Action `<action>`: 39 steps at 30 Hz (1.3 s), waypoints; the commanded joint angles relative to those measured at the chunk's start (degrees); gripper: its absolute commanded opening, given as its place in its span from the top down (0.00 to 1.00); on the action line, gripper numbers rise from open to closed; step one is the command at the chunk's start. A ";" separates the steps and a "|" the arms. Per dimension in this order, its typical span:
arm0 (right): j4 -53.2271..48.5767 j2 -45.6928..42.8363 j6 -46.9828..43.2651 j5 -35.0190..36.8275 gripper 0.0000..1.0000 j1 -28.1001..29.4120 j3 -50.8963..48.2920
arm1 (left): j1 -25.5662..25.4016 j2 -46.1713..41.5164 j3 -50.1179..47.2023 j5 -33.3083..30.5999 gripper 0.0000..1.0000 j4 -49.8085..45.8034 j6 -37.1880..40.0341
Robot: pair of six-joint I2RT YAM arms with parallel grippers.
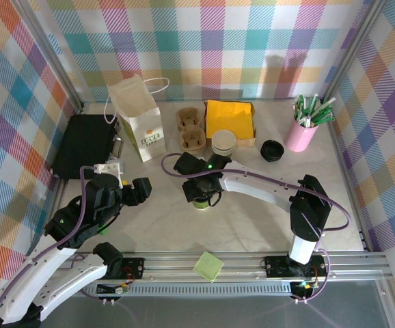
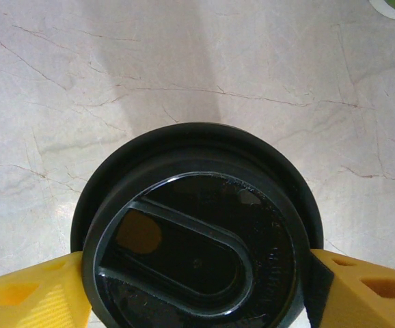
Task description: Pack the takeout coffee
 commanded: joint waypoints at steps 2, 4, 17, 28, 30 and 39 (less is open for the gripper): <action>-2.60 1.91 -1.50 -0.25 0.25 0.53 1.03 | 0.43 -0.26 -0.63 0.00 0.21 1.23 -0.03; -2.55 1.69 -1.96 0.08 0.26 0.48 0.88 | 0.50 -0.35 -0.61 0.06 0.21 1.15 0.06; -3.40 -1.55 -5.50 3.45 0.27 -1.97 -0.63 | 0.47 -0.36 -0.43 -0.01 0.21 1.14 -0.03; -1.09 -10.53 -7.88 3.05 0.27 -11.04 -9.15 | 0.54 -0.27 -0.34 0.05 0.21 1.14 -0.28; -0.55 -12.07 -8.49 2.84 0.27 -13.24 -10.63 | 0.49 -0.20 -0.23 0.15 0.21 1.14 -0.27; 2.24 -17.66 -11.99 1.60 0.27 -23.31 -15.91 | 0.50 0.00 0.09 0.15 0.21 0.80 -0.47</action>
